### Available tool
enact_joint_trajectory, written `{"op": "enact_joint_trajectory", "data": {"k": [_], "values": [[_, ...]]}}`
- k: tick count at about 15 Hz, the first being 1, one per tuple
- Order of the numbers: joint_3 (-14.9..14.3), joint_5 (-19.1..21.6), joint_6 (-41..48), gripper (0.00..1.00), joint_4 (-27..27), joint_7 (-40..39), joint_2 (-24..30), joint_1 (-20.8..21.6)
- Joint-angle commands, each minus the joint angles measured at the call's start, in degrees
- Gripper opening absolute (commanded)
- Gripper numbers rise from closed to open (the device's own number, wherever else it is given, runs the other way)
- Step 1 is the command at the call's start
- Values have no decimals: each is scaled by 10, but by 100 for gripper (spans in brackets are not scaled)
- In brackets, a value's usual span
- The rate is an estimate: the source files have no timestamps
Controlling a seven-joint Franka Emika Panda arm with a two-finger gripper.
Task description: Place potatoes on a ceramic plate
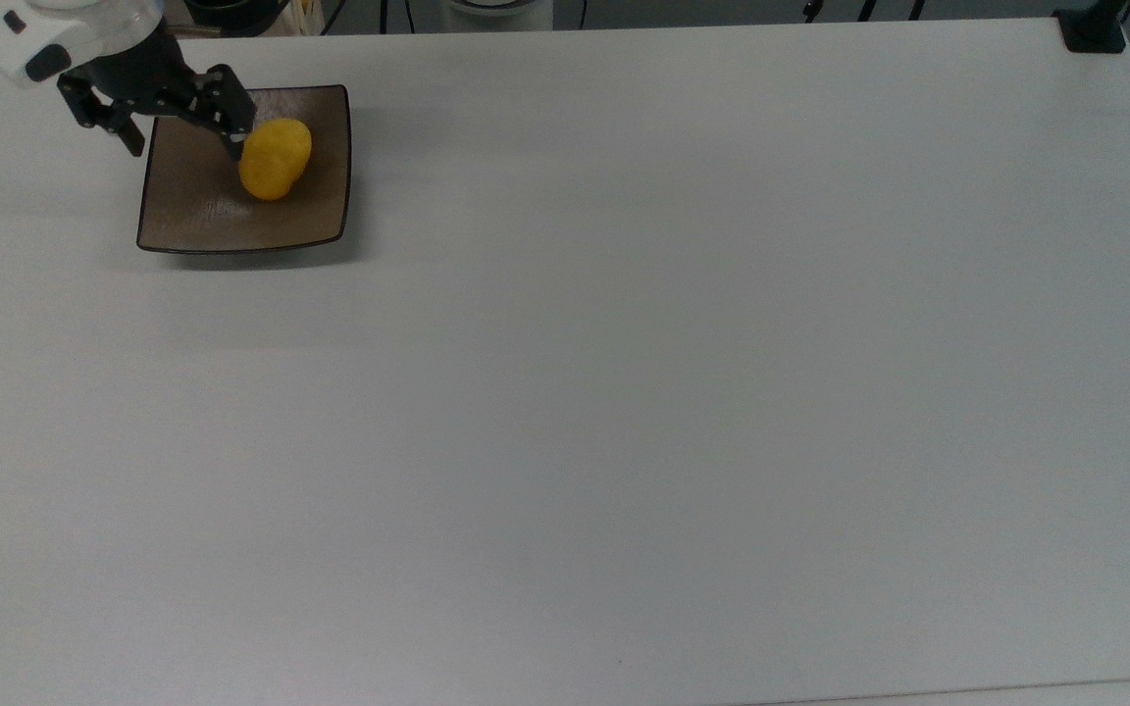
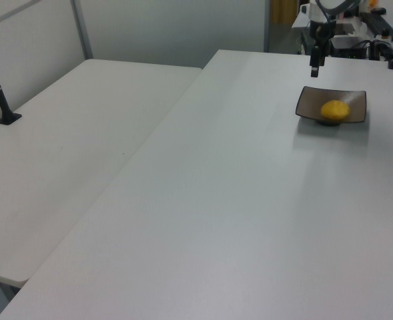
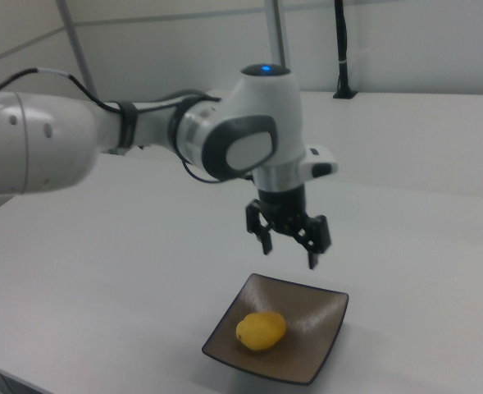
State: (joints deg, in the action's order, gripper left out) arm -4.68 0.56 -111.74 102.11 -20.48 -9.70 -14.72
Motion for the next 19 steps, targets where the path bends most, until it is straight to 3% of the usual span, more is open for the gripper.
{"op": "enact_joint_trajectory", "data": {"k": [1, 5, 11, 13, 17, 19], "values": [[41, 8, 71, 100, 1, 96, 47, 2], [100, 9, 114, 100, -2, 169, 96, 8], [104, 8, 111, 100, -2, 201, 120, 118], [96, 7, 112, 100, -3, 201, 121, 143], [37, 9, 108, 100, -3, 200, 112, 182], [23, 8, 108, 100, -4, 196, 109, 196]]}}
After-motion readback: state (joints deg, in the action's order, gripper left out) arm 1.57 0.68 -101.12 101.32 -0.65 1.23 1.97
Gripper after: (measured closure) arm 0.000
